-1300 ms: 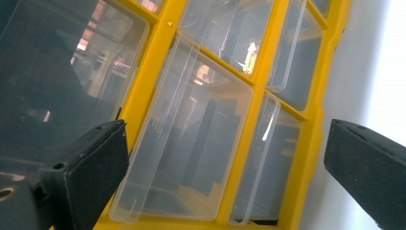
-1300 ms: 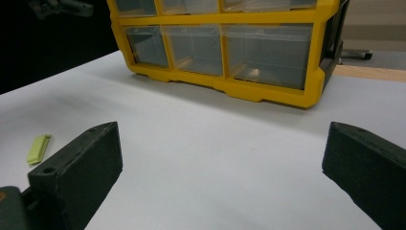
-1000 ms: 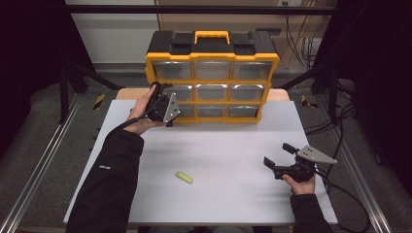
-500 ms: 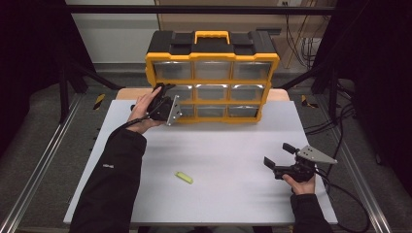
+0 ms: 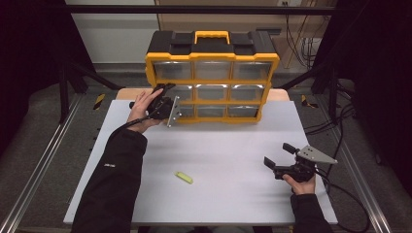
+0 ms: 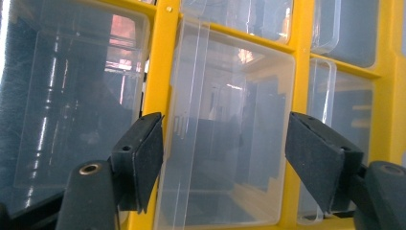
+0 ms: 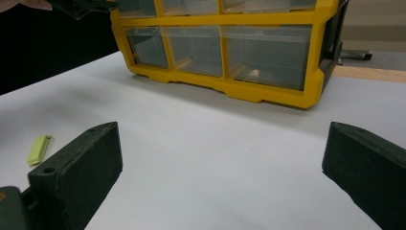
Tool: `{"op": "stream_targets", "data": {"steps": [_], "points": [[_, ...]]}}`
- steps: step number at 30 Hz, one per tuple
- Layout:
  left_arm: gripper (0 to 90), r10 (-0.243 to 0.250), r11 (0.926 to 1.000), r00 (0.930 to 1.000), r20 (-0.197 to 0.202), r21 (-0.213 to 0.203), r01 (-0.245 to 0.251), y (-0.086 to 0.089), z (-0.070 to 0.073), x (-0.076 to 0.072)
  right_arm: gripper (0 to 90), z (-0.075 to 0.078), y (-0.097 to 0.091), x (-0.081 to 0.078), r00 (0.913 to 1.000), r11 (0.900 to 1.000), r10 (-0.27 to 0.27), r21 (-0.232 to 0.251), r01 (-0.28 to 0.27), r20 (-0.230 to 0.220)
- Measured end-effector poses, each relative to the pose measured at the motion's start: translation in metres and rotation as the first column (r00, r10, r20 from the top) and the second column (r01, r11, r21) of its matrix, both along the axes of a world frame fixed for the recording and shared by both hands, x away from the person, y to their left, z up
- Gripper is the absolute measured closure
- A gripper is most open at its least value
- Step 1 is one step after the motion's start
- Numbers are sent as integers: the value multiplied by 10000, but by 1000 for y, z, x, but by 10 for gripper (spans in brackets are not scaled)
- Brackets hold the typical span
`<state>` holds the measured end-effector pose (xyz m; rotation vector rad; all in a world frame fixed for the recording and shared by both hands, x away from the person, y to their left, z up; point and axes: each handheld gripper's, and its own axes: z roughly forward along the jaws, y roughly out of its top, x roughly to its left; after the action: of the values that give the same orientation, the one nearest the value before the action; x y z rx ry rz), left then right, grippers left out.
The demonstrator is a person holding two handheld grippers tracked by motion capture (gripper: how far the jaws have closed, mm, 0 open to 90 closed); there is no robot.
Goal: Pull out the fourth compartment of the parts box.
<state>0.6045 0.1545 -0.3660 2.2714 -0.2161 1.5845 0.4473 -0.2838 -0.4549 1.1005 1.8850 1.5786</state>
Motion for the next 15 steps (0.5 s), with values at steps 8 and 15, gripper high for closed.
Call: {"op": "stream_targets", "data": {"steps": [8,15], "points": [[405,63,9989,9977,672,465,-94,0,-2,0,6,0,0,0,10000,10000,-8,-4,8,-32],[502,-30,9991,9944,1056,434,-16,3,-3,0,6,0,0,0,10000,10000,1,-1,-1,-23]]}}
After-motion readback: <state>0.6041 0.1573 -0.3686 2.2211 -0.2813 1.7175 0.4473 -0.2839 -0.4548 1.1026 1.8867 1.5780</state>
